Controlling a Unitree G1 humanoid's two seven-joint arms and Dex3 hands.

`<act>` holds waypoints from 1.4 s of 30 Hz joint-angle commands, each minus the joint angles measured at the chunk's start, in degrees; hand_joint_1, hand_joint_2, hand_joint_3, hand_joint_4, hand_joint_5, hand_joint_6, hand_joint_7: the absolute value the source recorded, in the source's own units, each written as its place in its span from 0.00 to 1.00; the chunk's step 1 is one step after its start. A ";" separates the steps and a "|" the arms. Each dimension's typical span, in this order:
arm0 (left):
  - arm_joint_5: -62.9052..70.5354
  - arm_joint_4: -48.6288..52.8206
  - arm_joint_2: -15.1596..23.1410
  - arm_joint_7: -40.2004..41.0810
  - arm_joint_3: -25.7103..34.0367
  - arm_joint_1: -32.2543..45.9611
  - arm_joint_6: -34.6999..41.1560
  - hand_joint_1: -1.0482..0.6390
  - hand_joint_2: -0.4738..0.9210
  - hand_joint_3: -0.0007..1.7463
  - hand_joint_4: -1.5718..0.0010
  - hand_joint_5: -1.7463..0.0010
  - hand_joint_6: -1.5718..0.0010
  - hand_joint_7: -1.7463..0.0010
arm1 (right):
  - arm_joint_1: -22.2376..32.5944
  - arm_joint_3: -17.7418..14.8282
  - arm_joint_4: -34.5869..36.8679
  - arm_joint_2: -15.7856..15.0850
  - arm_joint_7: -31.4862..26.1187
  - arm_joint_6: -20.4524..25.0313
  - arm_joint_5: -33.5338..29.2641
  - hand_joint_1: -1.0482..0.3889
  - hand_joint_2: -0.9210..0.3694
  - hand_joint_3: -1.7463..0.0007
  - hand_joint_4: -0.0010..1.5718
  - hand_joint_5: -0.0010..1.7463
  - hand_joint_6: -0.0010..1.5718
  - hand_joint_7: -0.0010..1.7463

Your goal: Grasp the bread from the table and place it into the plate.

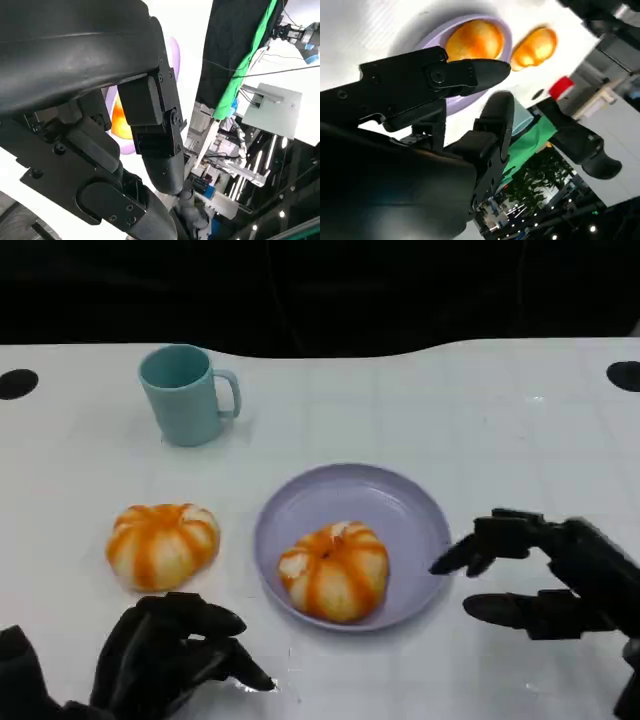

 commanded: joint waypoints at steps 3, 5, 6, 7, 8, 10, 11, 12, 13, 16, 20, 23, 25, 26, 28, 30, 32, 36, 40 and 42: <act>0.33 -0.74 0.76 0.63 0.03 0.39 -0.18 0.02 0.81 0.00 0.00 0.73 0.00 0.88 | 7.36 -2.13 -8.18 0.71 9.48 8.96 15.27 0.40 0.00 0.82 0.39 1.00 0.37 0.78; 0.35 -0.49 0.80 0.51 0.06 0.29 -0.34 0.02 0.81 0.00 0.00 0.73 0.00 0.88 | 10.39 -2.73 -13.27 1.12 10.98 15.52 18.72 0.40 0.00 0.80 0.42 1.00 0.37 0.80; 0.30 -0.38 0.80 0.43 0.09 0.25 -0.38 0.02 0.81 0.00 0.00 0.73 0.00 0.88 | 11.71 -3.09 -15.50 1.40 11.41 18.38 20.04 0.40 0.00 0.80 0.43 1.00 0.36 0.80; 0.21 -0.24 0.80 0.28 0.12 0.21 -0.43 0.02 0.81 0.00 0.00 0.73 0.00 0.88 | 13.16 -3.38 -17.70 1.73 11.65 21.35 21.25 0.41 0.00 0.80 0.44 1.00 0.36 0.80; 0.15 -0.14 0.79 0.16 0.13 0.18 -0.47 0.03 0.81 0.00 0.00 0.73 0.00 0.89 | 14.34 -3.66 -19.48 2.06 11.88 23.82 22.11 0.41 0.00 0.80 0.43 1.00 0.34 0.84; 0.03 -0.02 0.74 -0.02 0.16 0.23 -0.51 0.03 0.82 0.00 0.00 0.73 0.00 0.89 | 16.20 -4.13 -21.70 2.79 11.97 26.92 22.25 0.40 0.00 0.78 0.45 1.00 0.32 0.91; -0.03 -0.01 0.71 -0.06 0.19 0.34 -0.51 0.04 0.81 0.00 0.00 0.74 0.00 0.89 | 16.86 -4.36 -22.17 3.18 12.04 27.68 21.95 0.38 0.00 0.77 0.46 1.00 0.31 0.95; -0.03 0.03 0.68 -0.04 0.21 0.41 -0.55 0.04 0.81 0.00 0.00 0.74 0.00 0.89 | 17.40 -4.58 -22.46 3.58 12.14 28.33 21.77 0.38 0.00 0.76 0.47 1.00 0.30 0.98; -0.03 0.15 0.66 -0.10 0.24 0.50 -0.64 0.04 0.81 0.00 0.00 0.74 0.00 0.89 | 17.91 -4.80 -22.59 4.09 12.28 28.76 21.67 0.37 0.00 0.76 0.48 1.00 0.30 0.99; 0.19 0.54 0.73 -0.34 0.23 0.67 -1.19 0.03 0.81 0.00 0.00 0.74 0.00 0.89 | 18.65 -5.53 -21.73 6.12 12.31 28.16 20.75 0.37 0.00 0.76 0.48 1.00 0.33 1.00; 0.21 1.21 0.80 -0.78 0.17 0.53 -1.98 0.03 0.82 0.00 0.00 0.74 0.00 0.90 | 18.45 -6.44 -20.32 7.56 13.34 27.68 20.28 0.38 0.00 0.77 0.49 1.00 0.36 1.00; -0.04 0.96 0.82 -0.45 0.15 0.59 -1.40 0.03 0.82 0.00 0.00 0.75 0.00 0.90 | 18.30 -7.15 -19.68 8.22 14.33 27.64 20.42 0.39 0.00 0.77 0.51 1.00 0.38 1.00; -0.17 0.59 0.87 -0.23 0.13 0.67 -0.81 0.02 0.81 0.00 0.00 0.74 0.00 0.90 | 18.18 -7.71 -19.20 8.73 15.07 27.60 20.66 0.40 0.00 0.77 0.54 1.00 0.41 1.00; -0.15 0.47 0.89 -0.18 0.11 0.70 -0.74 0.01 0.81 0.00 0.00 0.74 0.00 0.89 | 18.15 -7.95 -19.10 8.91 15.35 27.74 20.72 0.40 0.00 0.76 0.55 1.00 0.42 1.00; -0.06 0.47 0.92 -0.17 0.10 0.67 -0.86 0.01 0.81 0.00 0.00 0.74 0.00 0.89 | 18.18 -8.36 -19.17 9.26 16.17 28.83 21.53 0.40 0.00 0.76 0.56 1.00 0.43 1.00; -0.12 0.72 0.90 -0.54 0.15 0.56 -1.34 0.02 0.82 0.00 0.00 0.74 0.00 0.89 | 18.14 -8.73 -19.14 9.48 17.31 29.87 22.57 0.40 0.00 0.75 0.58 1.00 0.45 1.00; -0.03 0.83 0.93 -0.56 0.18 0.49 -1.59 0.02 0.82 0.00 0.00 0.74 0.00 0.89 | 18.11 -9.00 -19.04 9.55 18.19 30.44 22.72 0.40 0.00 0.76 0.60 1.00 0.46 1.00; -0.15 1.12 1.15 -0.84 0.32 0.33 -1.57 0.03 0.82 0.00 0.00 0.74 0.00 0.89 | 18.34 -9.21 -20.36 9.33 18.90 33.67 22.70 0.39 0.00 0.76 0.61 1.00 0.47 1.00; -0.34 1.48 1.31 -1.14 0.51 0.10 -1.58 0.03 0.82 0.00 0.00 0.74 0.00 0.89 | 18.53 -9.53 -21.96 9.38 19.39 36.77 23.11 0.40 0.00 0.77 0.62 1.00 0.47 1.00; -0.35 1.37 1.35 -1.13 0.54 0.14 -1.44 0.03 0.82 0.00 0.00 0.74 0.00 0.90 | 18.37 -9.72 -22.02 9.62 19.60 37.09 23.13 0.40 0.00 0.78 0.62 1.00 0.46 1.00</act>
